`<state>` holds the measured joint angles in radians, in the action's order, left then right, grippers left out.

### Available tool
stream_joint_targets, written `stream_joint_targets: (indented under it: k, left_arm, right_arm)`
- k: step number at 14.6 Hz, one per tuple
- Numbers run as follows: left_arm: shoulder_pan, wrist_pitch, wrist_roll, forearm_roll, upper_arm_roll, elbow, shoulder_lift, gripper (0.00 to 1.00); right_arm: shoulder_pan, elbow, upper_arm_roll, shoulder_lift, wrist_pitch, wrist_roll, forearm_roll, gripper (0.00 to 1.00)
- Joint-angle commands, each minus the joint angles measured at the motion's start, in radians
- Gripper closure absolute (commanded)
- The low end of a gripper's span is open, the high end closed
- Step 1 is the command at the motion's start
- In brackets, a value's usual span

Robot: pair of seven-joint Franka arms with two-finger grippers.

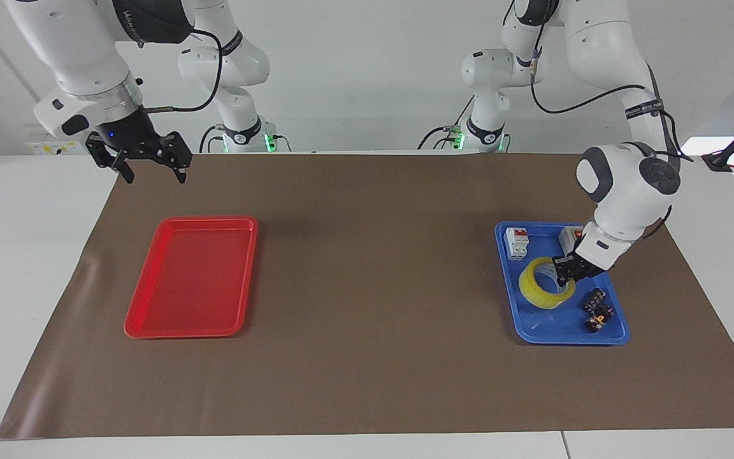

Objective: Place and move tape with both arms
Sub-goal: 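Grasp the yellow tape with the left gripper and carry it toward the table center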

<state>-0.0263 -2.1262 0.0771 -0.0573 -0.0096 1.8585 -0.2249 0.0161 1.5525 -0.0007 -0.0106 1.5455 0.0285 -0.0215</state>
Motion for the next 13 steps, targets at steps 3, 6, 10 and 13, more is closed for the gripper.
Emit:
stream_joint_targets:
  k: [3,6,10,13]
  left_arm:
    - [-0.156,0.141,-0.138,0.014,0.008,-0.016,0.081,1.00]
    - [-0.329,0.091,-0.392,0.097,0.008,-0.005,0.073,1.00]
    - [-0.489,0.005,-0.670,0.131,0.008,-0.002,0.026,1.00]
    - [-0.569,-0.047,-0.828,0.183,0.008,-0.030,-0.048,1.00]
  right_arm:
    - [-0.008,0.034,0.005,0.026,0.015,0.011,-0.005,0.00]
    - [-0.008,0.034,0.005,0.026,0.015,0.010,-0.003,0.00]
    - [-0.008,0.034,0.005,0.026,0.015,0.007,-0.003,0.00]
    - [-0.008,0.034,0.005,0.026,0.015,0.011,-0.003,0.00]
